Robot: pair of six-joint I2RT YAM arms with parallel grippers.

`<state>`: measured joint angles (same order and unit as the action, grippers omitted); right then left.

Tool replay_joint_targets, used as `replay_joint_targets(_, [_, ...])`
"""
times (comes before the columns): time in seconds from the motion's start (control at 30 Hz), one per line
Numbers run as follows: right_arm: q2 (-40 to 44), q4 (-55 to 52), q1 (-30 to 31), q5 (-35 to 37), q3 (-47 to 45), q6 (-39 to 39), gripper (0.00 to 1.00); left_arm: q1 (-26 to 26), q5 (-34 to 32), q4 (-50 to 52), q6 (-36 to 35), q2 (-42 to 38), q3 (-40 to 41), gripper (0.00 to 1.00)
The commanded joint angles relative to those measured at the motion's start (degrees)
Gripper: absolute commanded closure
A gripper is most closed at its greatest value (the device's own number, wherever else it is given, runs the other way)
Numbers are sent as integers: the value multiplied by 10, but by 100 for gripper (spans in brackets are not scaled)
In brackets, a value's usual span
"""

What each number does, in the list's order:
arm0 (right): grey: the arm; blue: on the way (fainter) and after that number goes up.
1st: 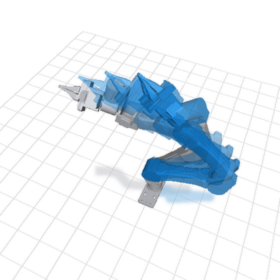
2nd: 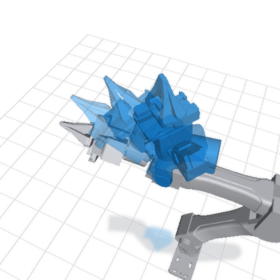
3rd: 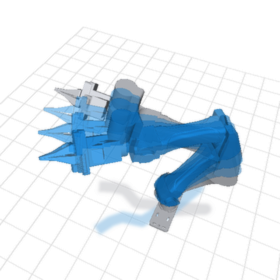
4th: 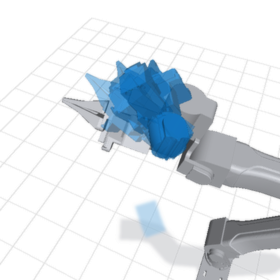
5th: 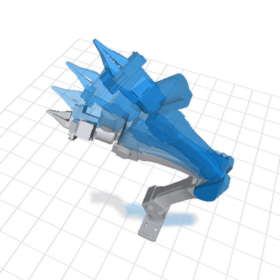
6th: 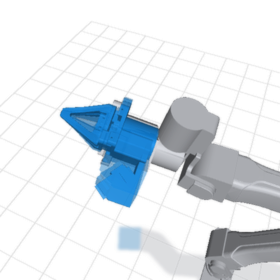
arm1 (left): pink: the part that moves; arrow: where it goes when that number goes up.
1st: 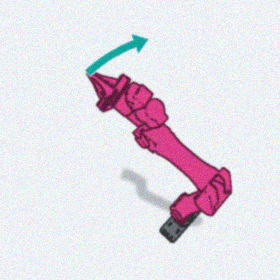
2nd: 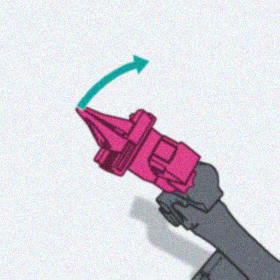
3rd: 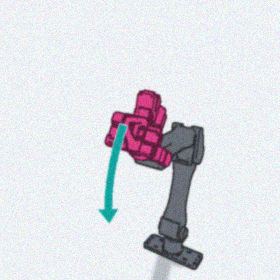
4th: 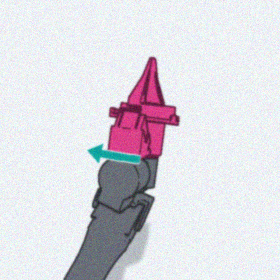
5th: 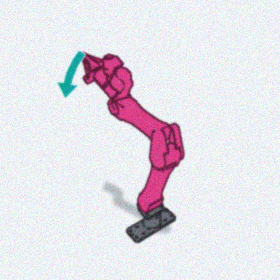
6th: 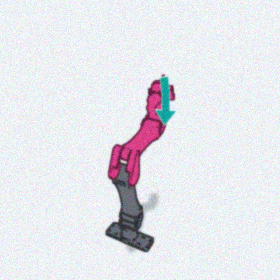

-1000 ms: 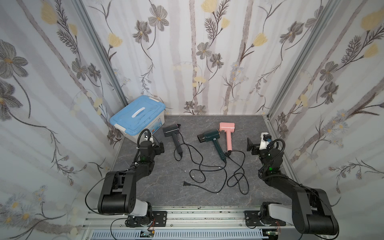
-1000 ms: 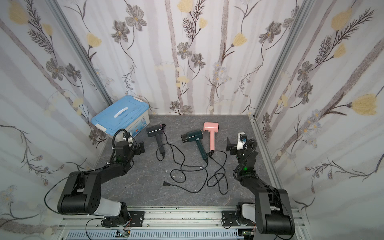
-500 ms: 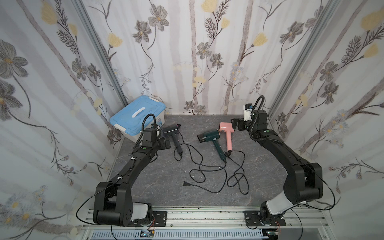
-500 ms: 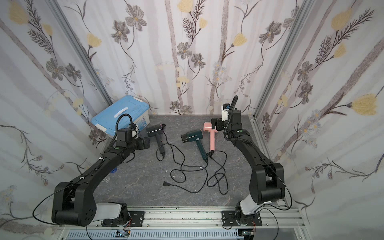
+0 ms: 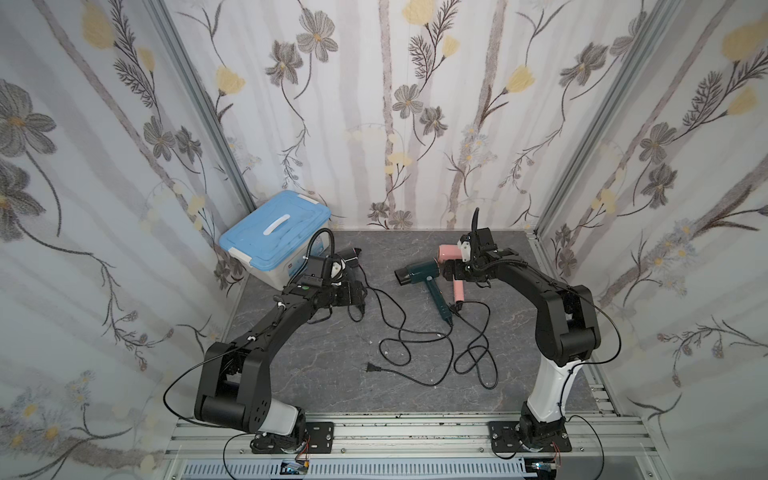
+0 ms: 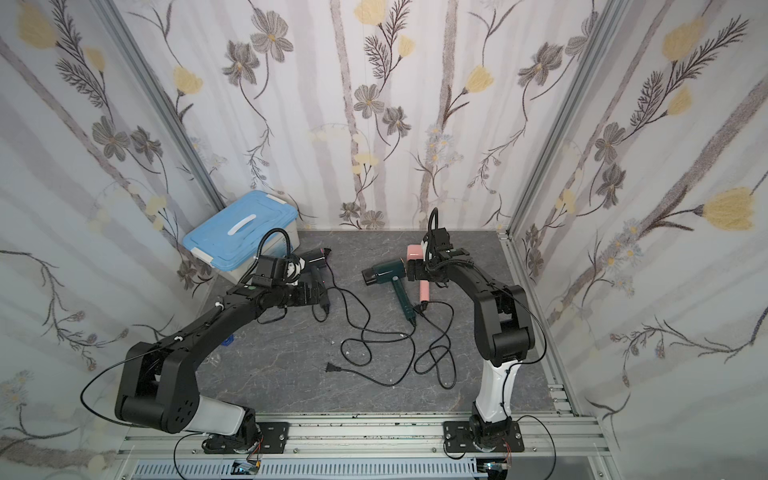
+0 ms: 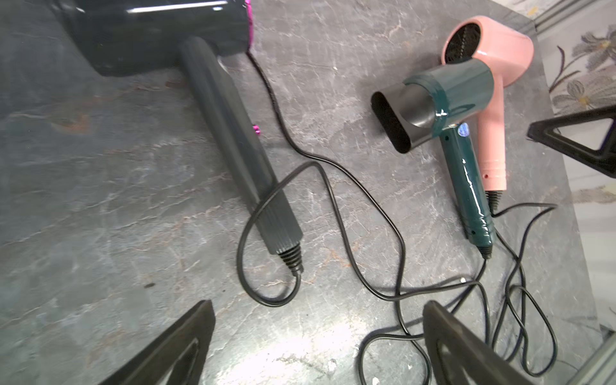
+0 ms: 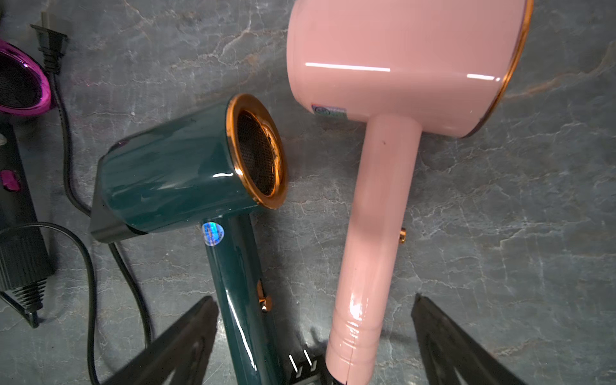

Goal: Wrap the cord around the hair dryer
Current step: Pick up the hair dryer from the center of the board.

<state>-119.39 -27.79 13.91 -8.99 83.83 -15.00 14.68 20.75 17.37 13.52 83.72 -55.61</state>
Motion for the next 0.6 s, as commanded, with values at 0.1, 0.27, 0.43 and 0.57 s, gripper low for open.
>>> replay_joint_targets(0.1, [-42, -24, 0, 30, 11, -23, 14, 17, 25, 5, 3, 14, -12, 0])
replay_joint_targets(0.27, [-66, -27, -3, 54, 12, -34, 24, 24, 37, 2, 7, 24, -18, 0])
replay_joint_targets(0.43, [-88, -27, -4, 64, 27, -36, 41, 29, 65, -15, 15, 31, -19, 0])
replay_joint_targets(0.57, [-99, -39, -4, 79, 44, -31, 48, 30, 102, -42, 28, 32, -10, 0])
